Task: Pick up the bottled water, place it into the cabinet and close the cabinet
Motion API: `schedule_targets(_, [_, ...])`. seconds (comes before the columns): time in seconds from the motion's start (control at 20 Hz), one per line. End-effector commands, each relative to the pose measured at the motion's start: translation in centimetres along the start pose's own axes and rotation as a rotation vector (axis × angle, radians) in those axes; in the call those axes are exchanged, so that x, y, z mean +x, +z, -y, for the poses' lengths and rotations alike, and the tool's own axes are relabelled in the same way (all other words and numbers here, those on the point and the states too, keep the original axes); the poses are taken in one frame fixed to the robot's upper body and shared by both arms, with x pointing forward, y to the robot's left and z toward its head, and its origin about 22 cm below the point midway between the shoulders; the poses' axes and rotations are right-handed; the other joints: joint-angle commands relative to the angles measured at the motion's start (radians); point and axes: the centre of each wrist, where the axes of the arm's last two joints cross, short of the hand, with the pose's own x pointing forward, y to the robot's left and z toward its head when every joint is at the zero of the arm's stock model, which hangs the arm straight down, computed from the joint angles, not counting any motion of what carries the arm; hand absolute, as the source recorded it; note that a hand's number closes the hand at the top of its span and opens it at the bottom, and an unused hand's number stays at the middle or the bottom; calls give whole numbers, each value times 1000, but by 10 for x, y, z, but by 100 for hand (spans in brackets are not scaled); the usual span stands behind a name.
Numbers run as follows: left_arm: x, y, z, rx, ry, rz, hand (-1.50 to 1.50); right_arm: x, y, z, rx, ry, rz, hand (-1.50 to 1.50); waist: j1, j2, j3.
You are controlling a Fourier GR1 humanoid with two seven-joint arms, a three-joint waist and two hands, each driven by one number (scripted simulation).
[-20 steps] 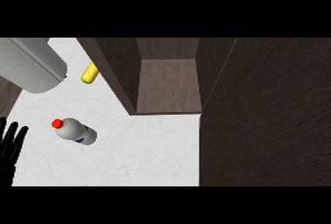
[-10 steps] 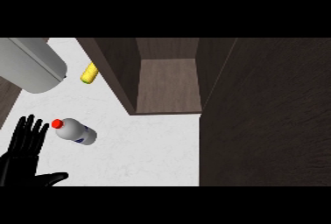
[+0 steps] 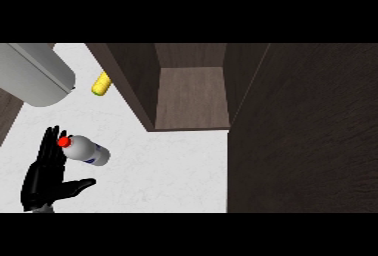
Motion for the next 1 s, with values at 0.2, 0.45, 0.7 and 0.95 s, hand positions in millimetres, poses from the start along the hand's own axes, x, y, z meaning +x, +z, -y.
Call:
schedule_targets(0.2, [-39, -4, 2, 34, -14, -4, -150, 42, -9, -8, -7, 12, 74, -150, 11, 4, 0])
schedule_targets(0.45, [-48, -16, -1, 47, -42, 8, -150, 48, -3, -4, -1, 34, 88, -150, 6, 4, -1])
schedule_targets(0.7, [-54, -19, -14, 30, 66, 6, -150, 40, 7, -1, -10, 45, 82, -150, 1, 4, -1])
schedule_targets(0.95, [-61, -30, 4, -32, 186, 14, -150, 34, 7, 0, -13, 39, 58, -150, 10, 2, 0])
